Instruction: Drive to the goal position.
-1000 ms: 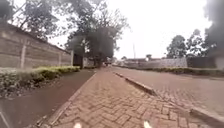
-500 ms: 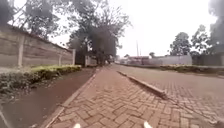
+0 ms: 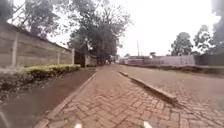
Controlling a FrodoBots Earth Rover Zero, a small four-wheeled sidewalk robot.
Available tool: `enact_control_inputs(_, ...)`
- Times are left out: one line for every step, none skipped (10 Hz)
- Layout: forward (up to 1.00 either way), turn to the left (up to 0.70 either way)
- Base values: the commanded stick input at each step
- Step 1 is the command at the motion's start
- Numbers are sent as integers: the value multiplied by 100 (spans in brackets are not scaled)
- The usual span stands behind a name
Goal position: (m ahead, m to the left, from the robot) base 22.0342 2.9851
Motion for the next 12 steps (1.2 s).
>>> enact_control_inputs(70, 24)
enact_control_inputs(70, 33)
enact_control_inputs(70, 35)
enact_control_inputs(70, 35)
enact_control_inputs(70, 35)
enact_control_inputs(70, 35)
enact_control_inputs(70, 7)
enact_control_inputs(70, 8)
enact_control_inputs(70, 20)
enact_control_inputs(70, 12)
enact_control_inputs(70, 3)
enact_control_inputs(70, 1)
